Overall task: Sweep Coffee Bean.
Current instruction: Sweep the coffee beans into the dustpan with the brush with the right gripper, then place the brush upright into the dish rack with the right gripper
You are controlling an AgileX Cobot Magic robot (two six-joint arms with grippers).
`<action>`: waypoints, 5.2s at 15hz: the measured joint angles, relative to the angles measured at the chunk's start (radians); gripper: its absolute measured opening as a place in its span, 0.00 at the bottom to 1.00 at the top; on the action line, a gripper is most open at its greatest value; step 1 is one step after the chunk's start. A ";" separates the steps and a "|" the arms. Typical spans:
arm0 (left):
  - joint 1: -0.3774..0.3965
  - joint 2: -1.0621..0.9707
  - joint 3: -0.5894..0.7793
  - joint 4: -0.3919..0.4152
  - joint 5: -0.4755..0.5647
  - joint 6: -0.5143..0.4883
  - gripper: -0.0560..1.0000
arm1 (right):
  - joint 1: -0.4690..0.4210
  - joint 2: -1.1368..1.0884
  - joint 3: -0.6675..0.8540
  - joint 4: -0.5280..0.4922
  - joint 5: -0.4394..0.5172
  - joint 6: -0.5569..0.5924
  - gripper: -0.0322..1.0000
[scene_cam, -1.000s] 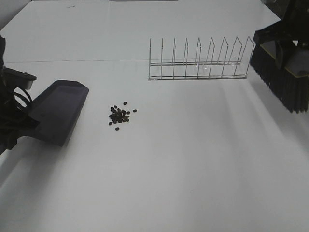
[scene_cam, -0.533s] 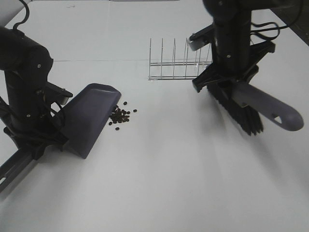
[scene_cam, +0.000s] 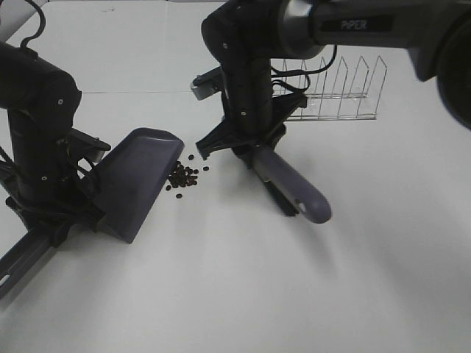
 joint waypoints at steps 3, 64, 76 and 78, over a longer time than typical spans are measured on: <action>0.000 0.001 0.000 -0.008 0.001 0.000 0.34 | 0.001 0.104 -0.119 0.265 -0.031 -0.044 0.30; 0.179 -0.036 0.000 -0.456 -0.047 0.183 0.35 | -0.625 0.037 -0.163 0.219 0.059 -0.233 0.30; 0.179 -0.036 0.000 -0.469 -0.047 0.183 0.35 | -0.630 0.079 -0.237 0.232 -0.071 -0.201 0.30; 0.179 -0.036 0.000 -0.470 -0.047 0.183 0.35 | -0.630 0.079 -0.237 0.233 -0.059 -0.201 0.31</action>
